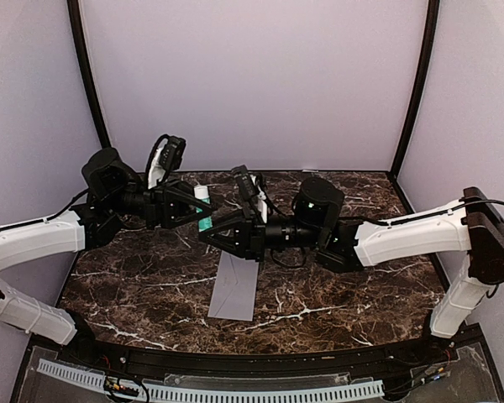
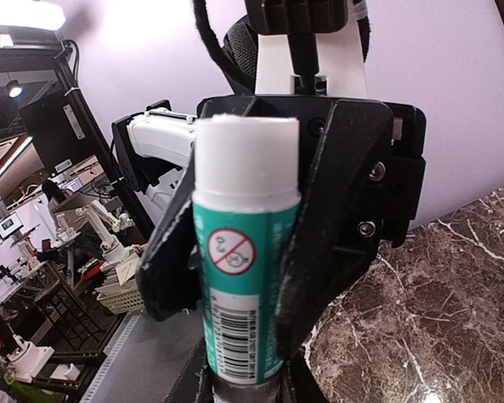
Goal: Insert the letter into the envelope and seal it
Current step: Screw the solid glue.
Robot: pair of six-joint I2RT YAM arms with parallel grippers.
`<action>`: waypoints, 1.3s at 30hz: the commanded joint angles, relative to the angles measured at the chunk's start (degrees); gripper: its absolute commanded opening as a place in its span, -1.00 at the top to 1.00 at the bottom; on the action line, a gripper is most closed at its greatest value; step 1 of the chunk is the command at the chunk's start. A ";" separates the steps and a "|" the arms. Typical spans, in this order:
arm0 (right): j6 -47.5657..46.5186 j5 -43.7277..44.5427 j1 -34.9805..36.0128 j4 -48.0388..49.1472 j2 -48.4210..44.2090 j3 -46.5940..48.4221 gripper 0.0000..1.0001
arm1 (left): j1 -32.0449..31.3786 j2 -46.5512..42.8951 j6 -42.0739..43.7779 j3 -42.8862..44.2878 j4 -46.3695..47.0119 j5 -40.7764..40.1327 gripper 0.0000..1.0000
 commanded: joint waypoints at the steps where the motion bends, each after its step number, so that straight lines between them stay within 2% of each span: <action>1: 0.07 1.66 0.34 1.03 -0.39 0.59 0.97 | -0.44 -0.35 0.72 0.55 1.39 0.31 1.00; 6: -1.07 6.95 0.34 -4.57 -1.70 1.35 1.00 | -0.45 -1.12 4.03 0.72 -2.62 -2.78 1.00; 13: -2.87 20.65 0.41 -18.80 -2.30 5.01 1.00 | -0.48 -2.02 10.44 2.10 -13.89 -15.69 1.00; 20: -5.27 40.53 3.34 -40.49 2.88 17.89 1.00 | -0.47 -0.84 10.10 2.05 -19.62 -26.91 1.00; 27: -3.83 55.82 5.87 -57.24 12.83 33.36 1.00 | -0.47 1.49 7.01 1.08 -19.37 -29.24 1.00; 30: -3.19 57.69 6.49 -58.55 14.90 35.19 1.00 | -0.47 2.24 6.33 0.70 -18.89 -29.39 1.00; 34: -3.01 55.90 6.84 -54.52 13.06 31.97 0.99 | -0.41 2.56 5.90 0.53 -18.53 -29.46 1.00; 39: -5.13 47.08 6.59 -43.62 5.98 23.09 0.68 | 1.37 1.18 4.38 -0.33 -14.01 -25.39 1.00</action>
